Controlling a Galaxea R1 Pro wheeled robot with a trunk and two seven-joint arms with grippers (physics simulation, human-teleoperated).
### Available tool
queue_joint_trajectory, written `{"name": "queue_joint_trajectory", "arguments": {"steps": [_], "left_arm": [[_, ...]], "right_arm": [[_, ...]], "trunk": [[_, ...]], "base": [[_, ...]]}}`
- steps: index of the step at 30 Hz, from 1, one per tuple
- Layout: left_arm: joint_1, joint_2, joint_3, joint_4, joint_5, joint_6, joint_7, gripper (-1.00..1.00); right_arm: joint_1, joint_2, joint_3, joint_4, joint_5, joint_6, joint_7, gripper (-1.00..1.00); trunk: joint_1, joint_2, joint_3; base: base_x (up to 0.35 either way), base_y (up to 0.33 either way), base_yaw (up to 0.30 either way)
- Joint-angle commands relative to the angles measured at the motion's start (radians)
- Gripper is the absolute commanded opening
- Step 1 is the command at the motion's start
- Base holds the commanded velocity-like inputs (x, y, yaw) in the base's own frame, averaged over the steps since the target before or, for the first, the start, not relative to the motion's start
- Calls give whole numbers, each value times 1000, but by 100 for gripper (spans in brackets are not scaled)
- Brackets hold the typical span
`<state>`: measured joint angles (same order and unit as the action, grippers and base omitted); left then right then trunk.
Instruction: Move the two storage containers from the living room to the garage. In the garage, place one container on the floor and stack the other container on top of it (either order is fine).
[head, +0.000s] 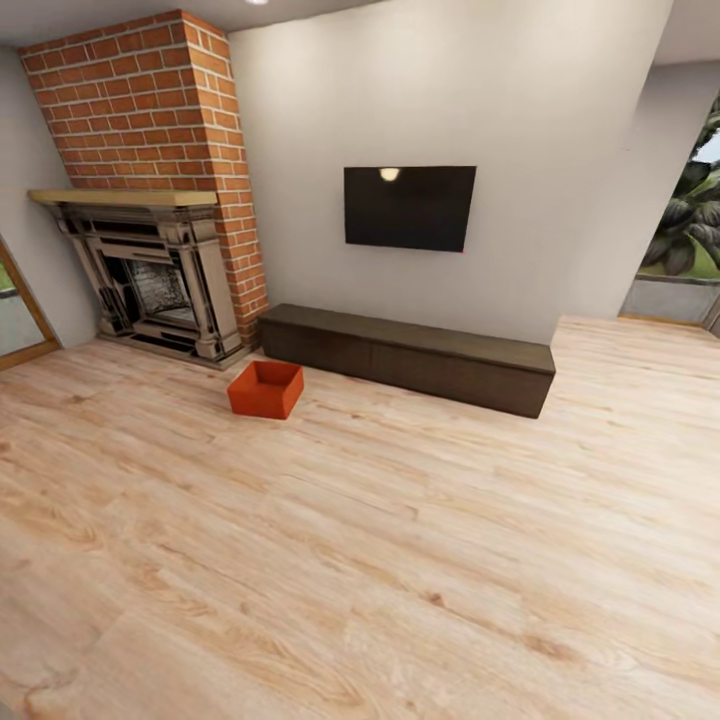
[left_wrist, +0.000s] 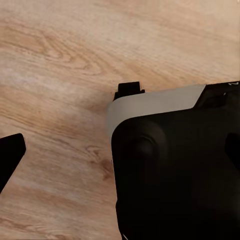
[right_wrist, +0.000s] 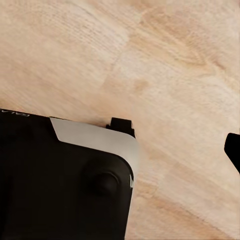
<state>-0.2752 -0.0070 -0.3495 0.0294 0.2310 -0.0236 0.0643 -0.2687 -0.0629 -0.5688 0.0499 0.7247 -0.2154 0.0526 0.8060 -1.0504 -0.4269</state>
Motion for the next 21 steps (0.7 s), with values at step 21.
{"name": "queue_joint_trajectory", "arguments": {"steps": [21], "left_arm": [[-1, -1, -9, 3, 8, -2, 2, 100]], "right_arm": [[-1, 6, -5, 4, 26, -7, 1, 100]], "trunk": [[1, -1, -1]], "base": [[298, 149, 0]]}}
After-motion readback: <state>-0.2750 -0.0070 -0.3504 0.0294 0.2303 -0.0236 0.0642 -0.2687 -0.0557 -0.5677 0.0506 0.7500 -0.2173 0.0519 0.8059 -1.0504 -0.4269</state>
